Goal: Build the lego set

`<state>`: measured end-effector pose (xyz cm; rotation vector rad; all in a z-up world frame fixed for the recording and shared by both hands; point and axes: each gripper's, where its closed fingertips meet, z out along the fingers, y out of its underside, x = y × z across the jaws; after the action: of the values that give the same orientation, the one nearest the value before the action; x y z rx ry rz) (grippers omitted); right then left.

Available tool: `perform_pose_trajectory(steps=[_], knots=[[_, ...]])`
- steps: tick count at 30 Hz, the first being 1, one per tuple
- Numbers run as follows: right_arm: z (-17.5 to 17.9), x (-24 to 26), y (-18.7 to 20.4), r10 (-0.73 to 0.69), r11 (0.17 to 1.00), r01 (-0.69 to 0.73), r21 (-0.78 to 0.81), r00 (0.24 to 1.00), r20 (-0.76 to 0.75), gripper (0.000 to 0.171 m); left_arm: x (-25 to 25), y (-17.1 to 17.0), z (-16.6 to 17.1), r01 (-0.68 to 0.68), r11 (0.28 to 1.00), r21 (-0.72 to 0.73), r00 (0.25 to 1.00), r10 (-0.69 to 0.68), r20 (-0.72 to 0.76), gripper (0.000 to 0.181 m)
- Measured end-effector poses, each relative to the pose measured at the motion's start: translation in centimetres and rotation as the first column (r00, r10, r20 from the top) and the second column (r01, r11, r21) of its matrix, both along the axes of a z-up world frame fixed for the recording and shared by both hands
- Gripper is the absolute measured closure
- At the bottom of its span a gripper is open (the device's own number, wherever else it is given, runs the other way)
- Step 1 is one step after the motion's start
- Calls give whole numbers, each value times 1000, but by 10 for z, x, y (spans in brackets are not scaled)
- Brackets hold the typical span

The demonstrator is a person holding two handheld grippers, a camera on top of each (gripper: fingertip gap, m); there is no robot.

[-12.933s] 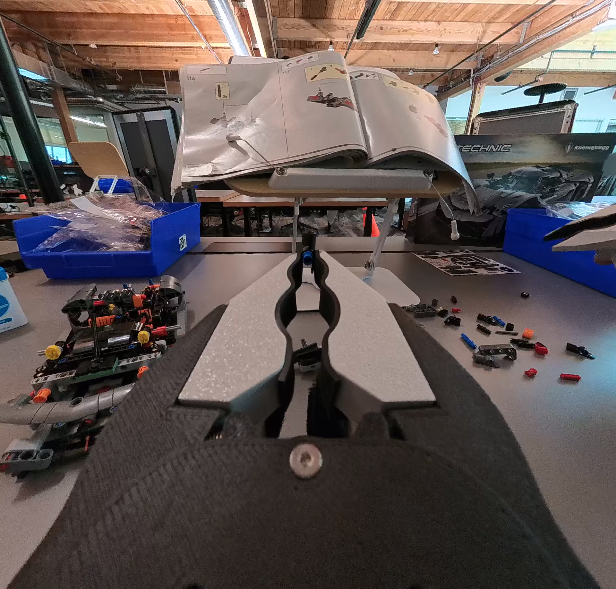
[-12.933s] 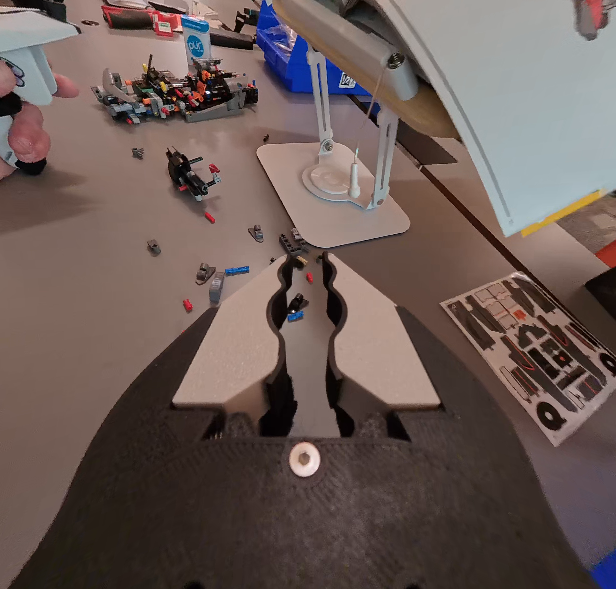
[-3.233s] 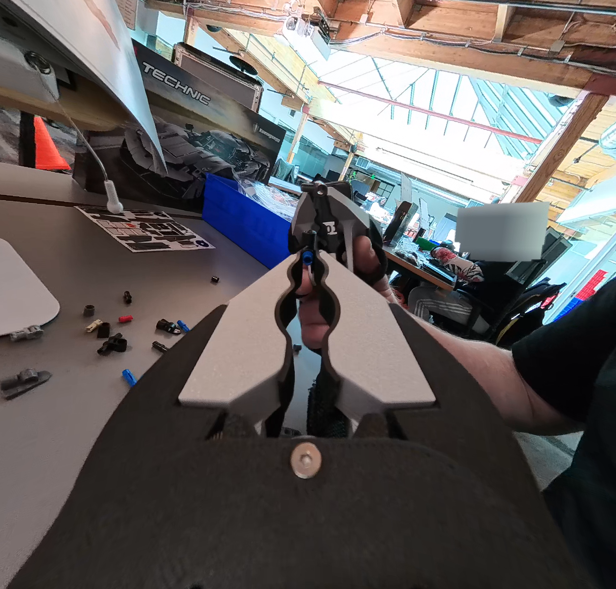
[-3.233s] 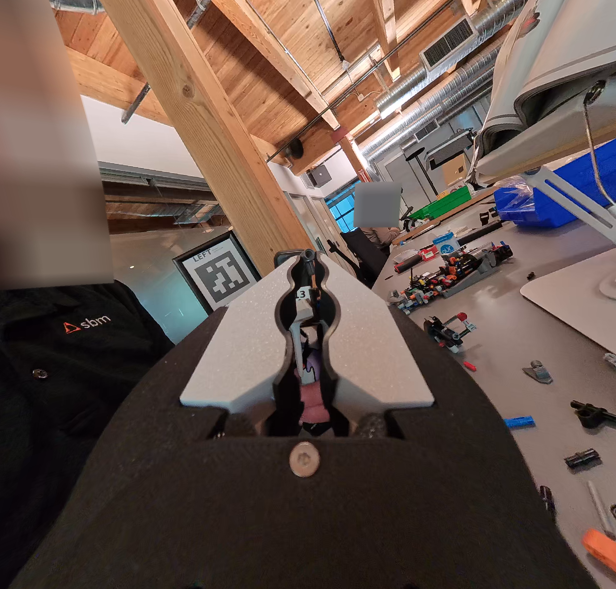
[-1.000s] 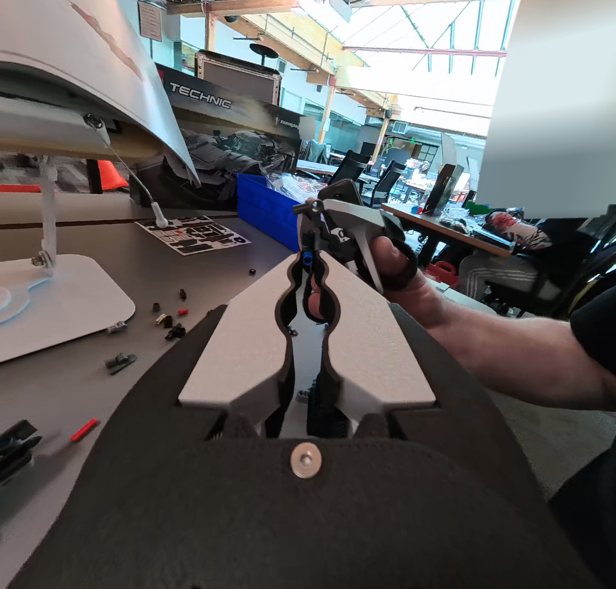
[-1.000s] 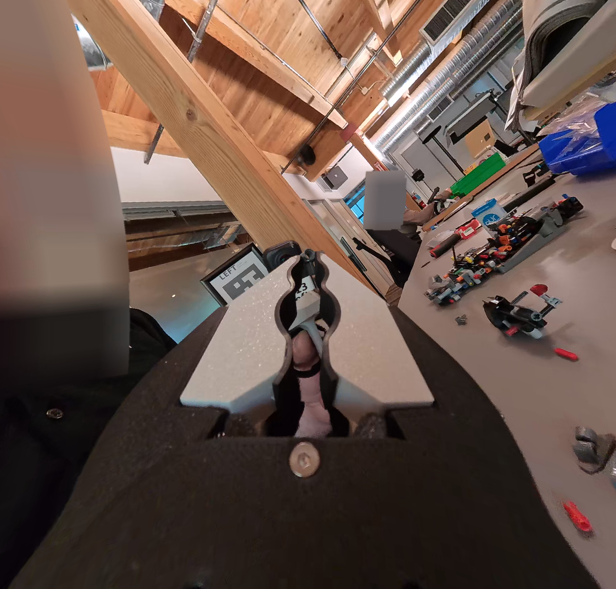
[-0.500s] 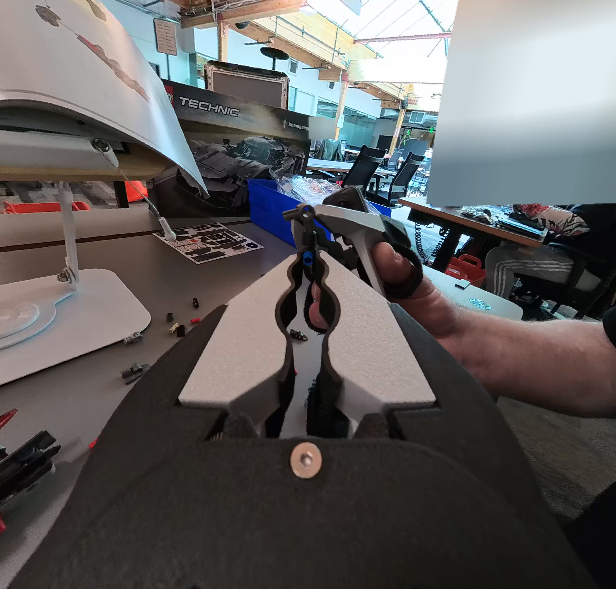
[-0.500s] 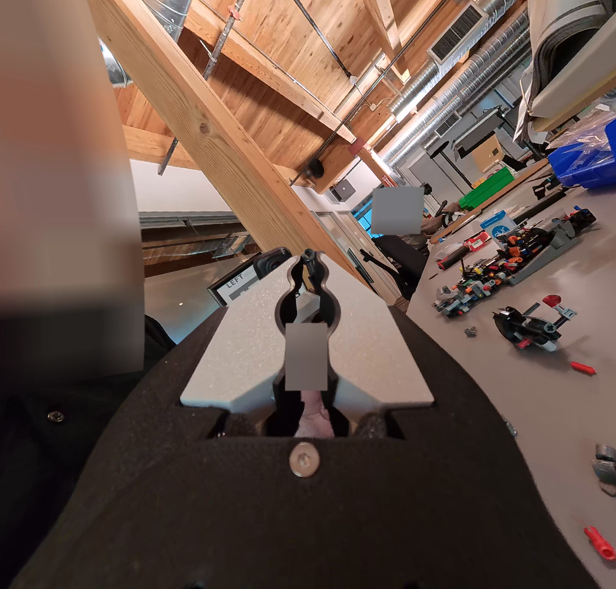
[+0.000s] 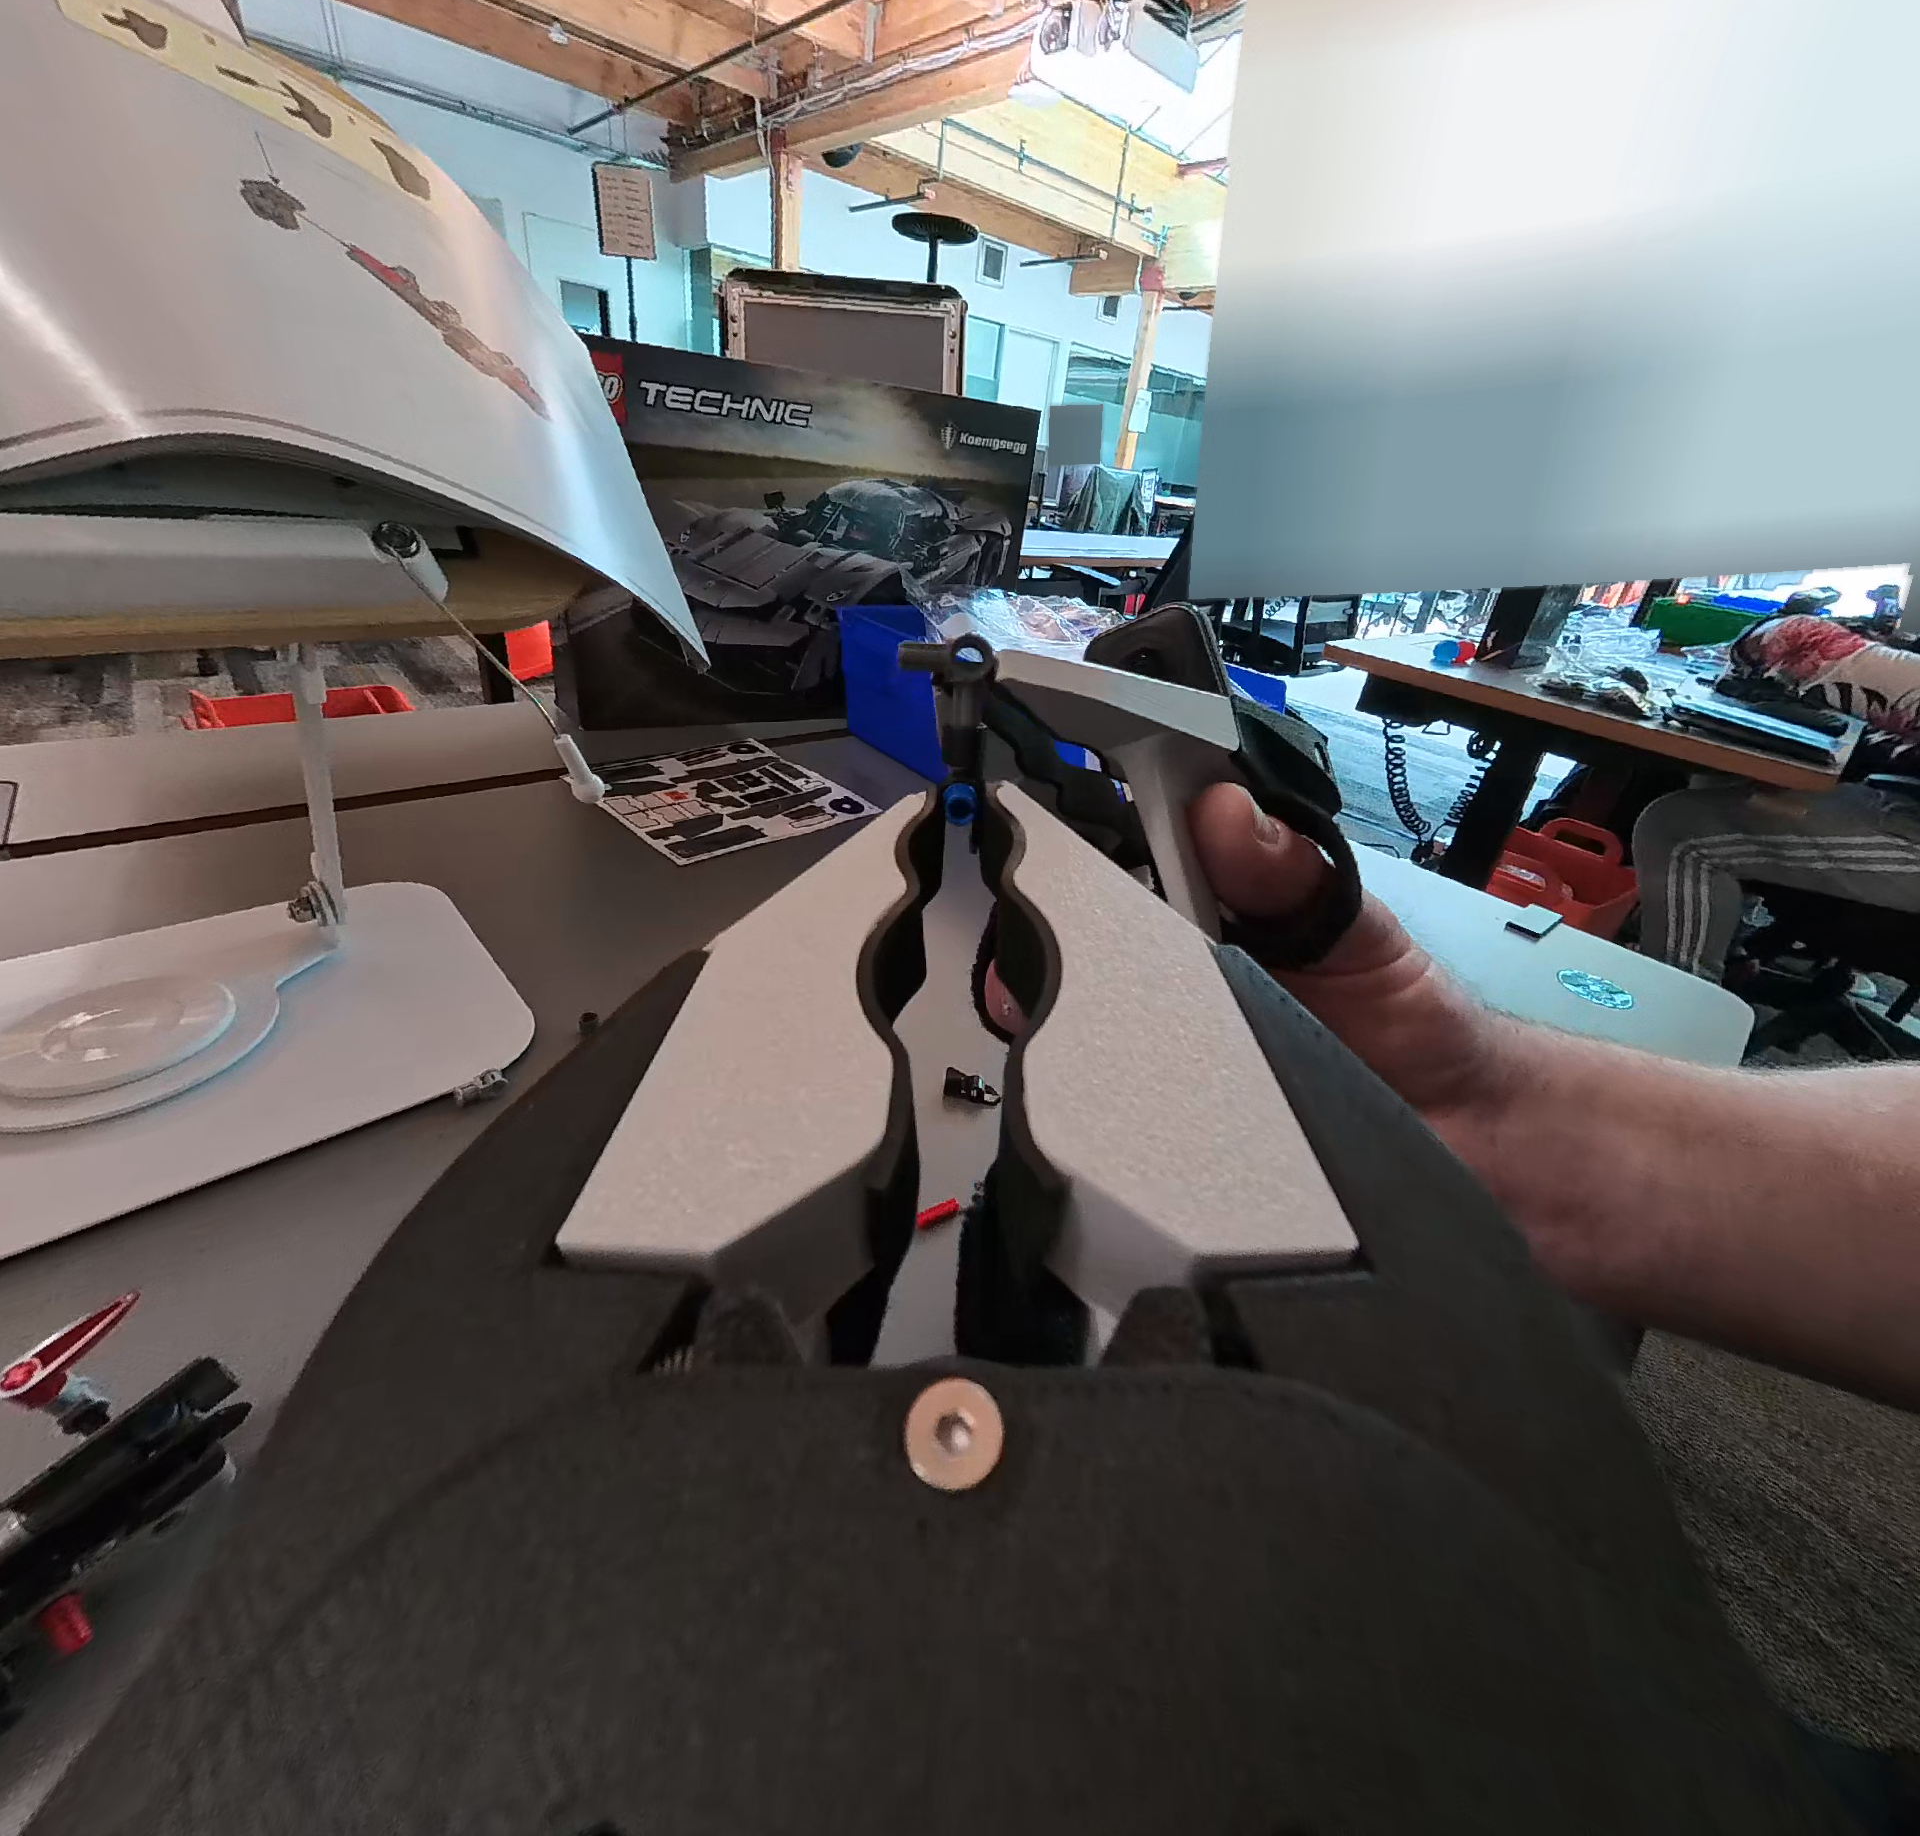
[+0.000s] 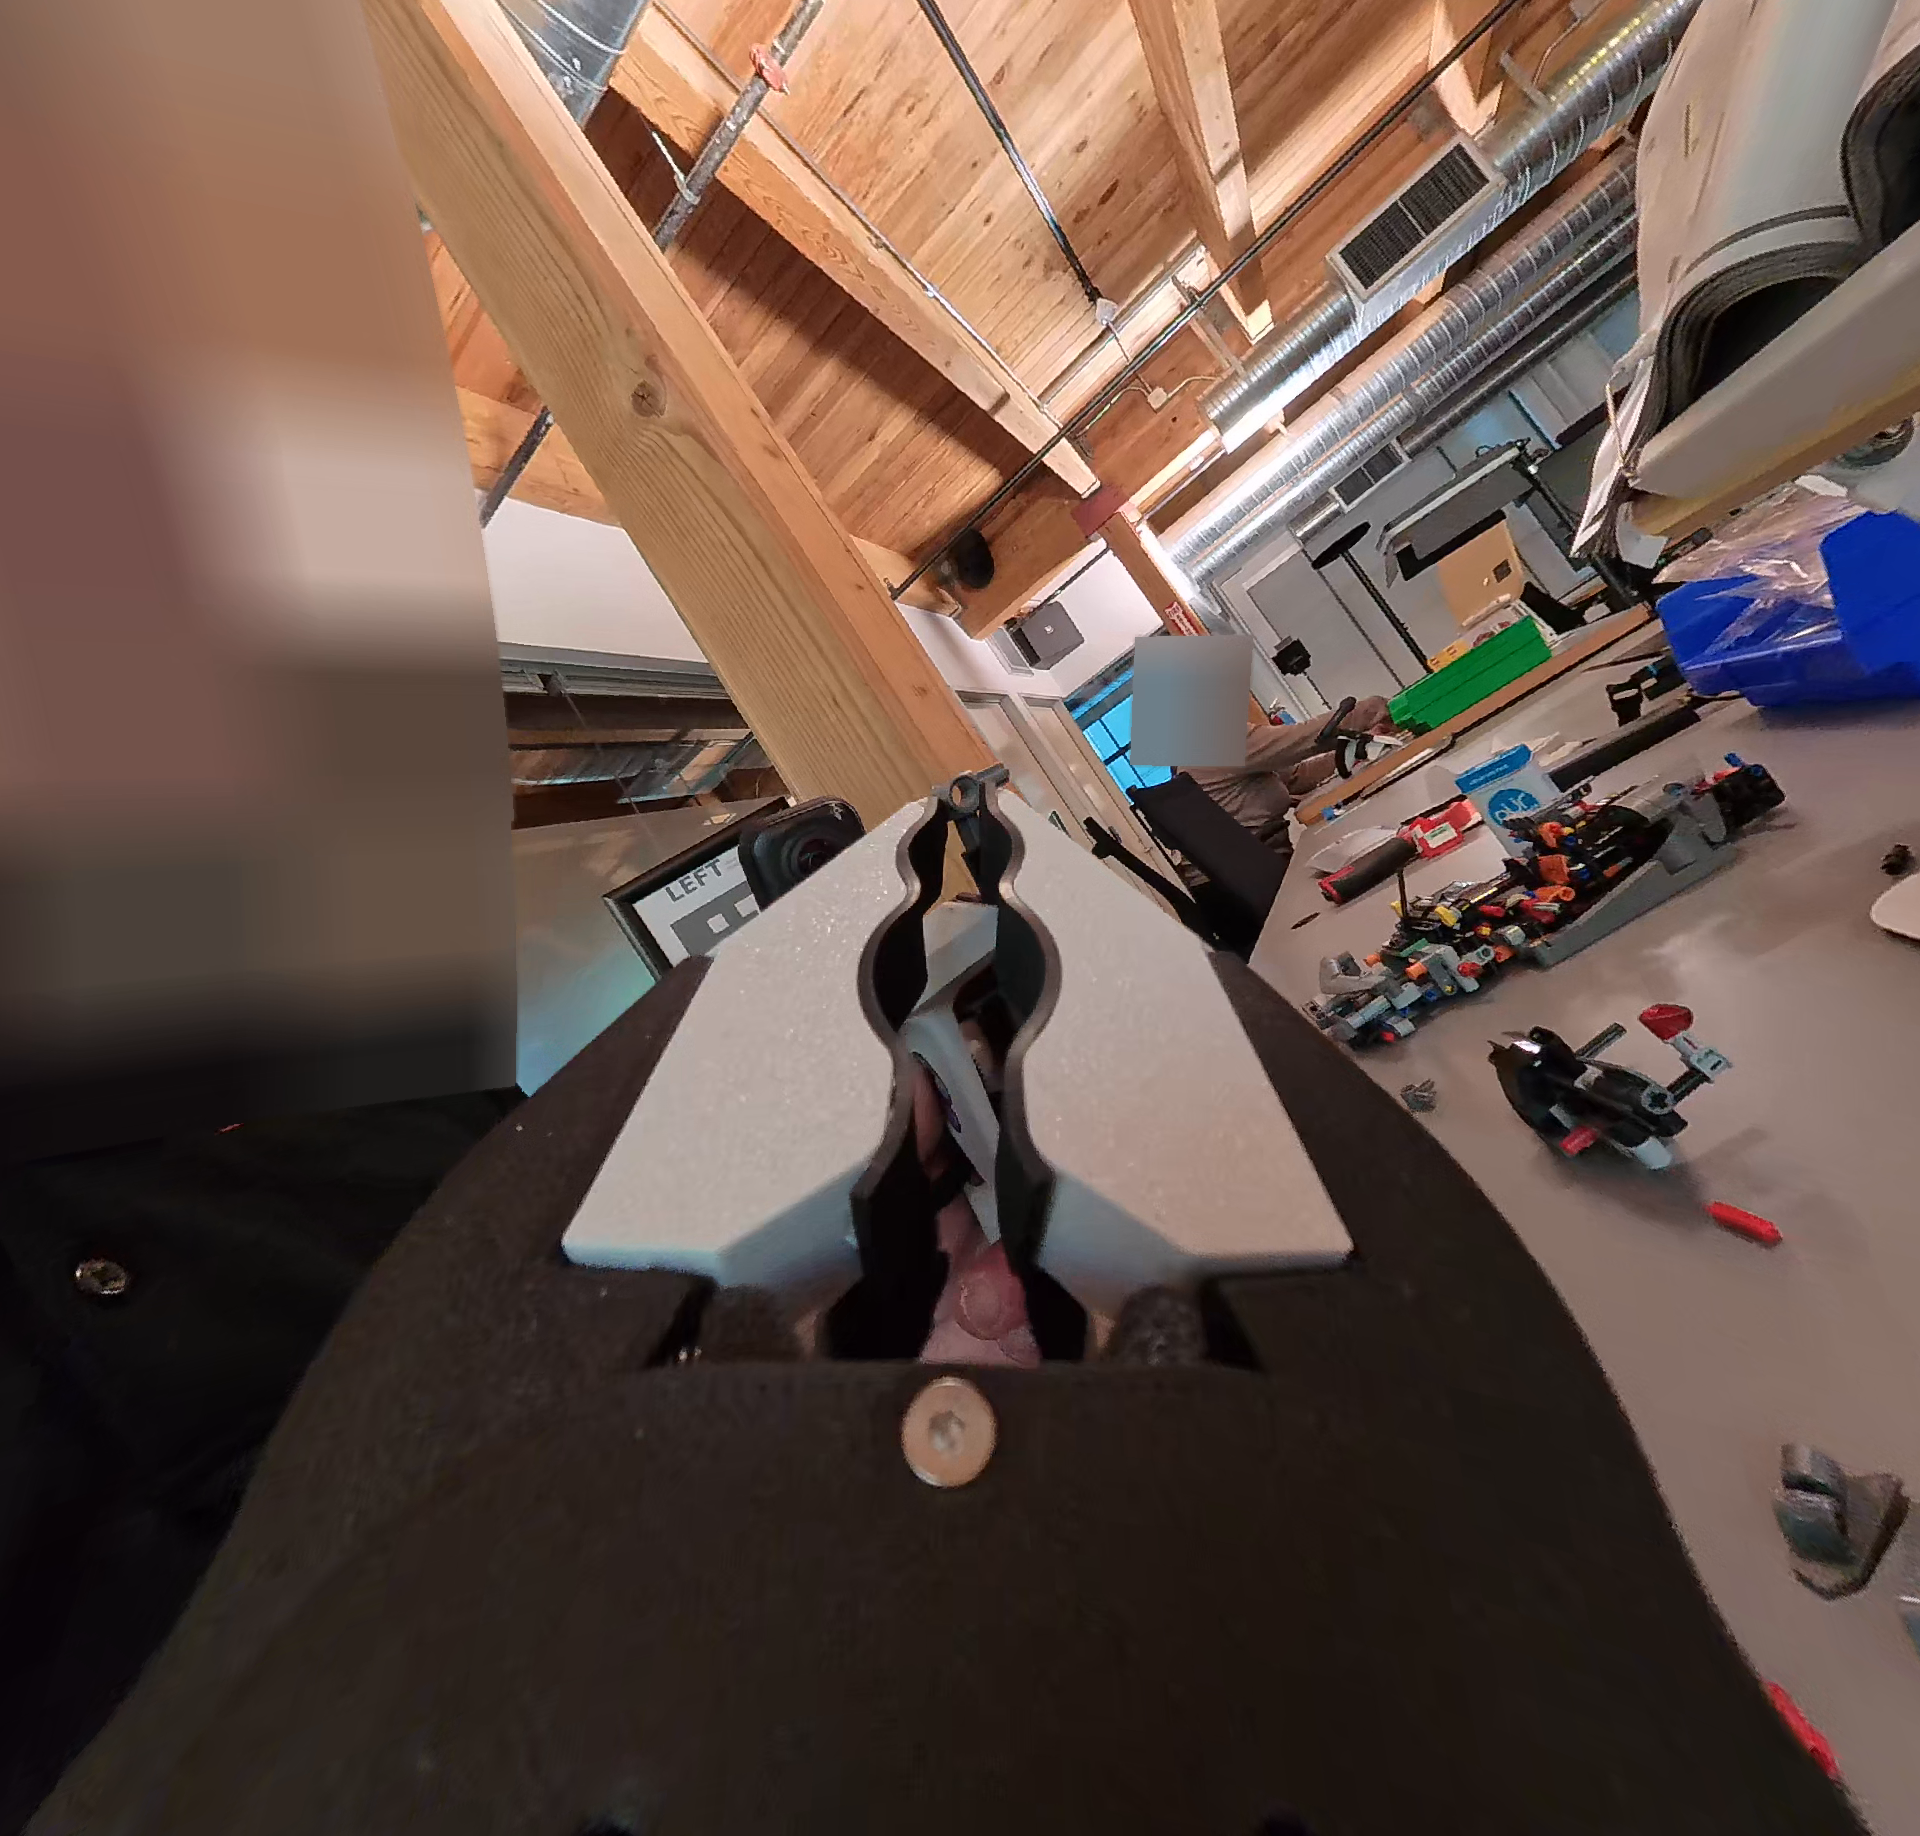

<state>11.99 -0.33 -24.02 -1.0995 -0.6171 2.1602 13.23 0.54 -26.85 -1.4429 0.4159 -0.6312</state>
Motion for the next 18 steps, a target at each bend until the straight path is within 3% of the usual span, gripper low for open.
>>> perform_pose_trajectory(steps=[11, 18], knots=[[1, 4, -3, -64, 990, 56, 131, 996, 57, 169, 2, -1, 1, -5, 1000, 10, 998, 6, -62, 177], [-2, 5, -2, -113, 973, 85, 215, 986, 120, 171, 2, -1, 1, -26, 999, 36, 983, 32, -183, 177]])
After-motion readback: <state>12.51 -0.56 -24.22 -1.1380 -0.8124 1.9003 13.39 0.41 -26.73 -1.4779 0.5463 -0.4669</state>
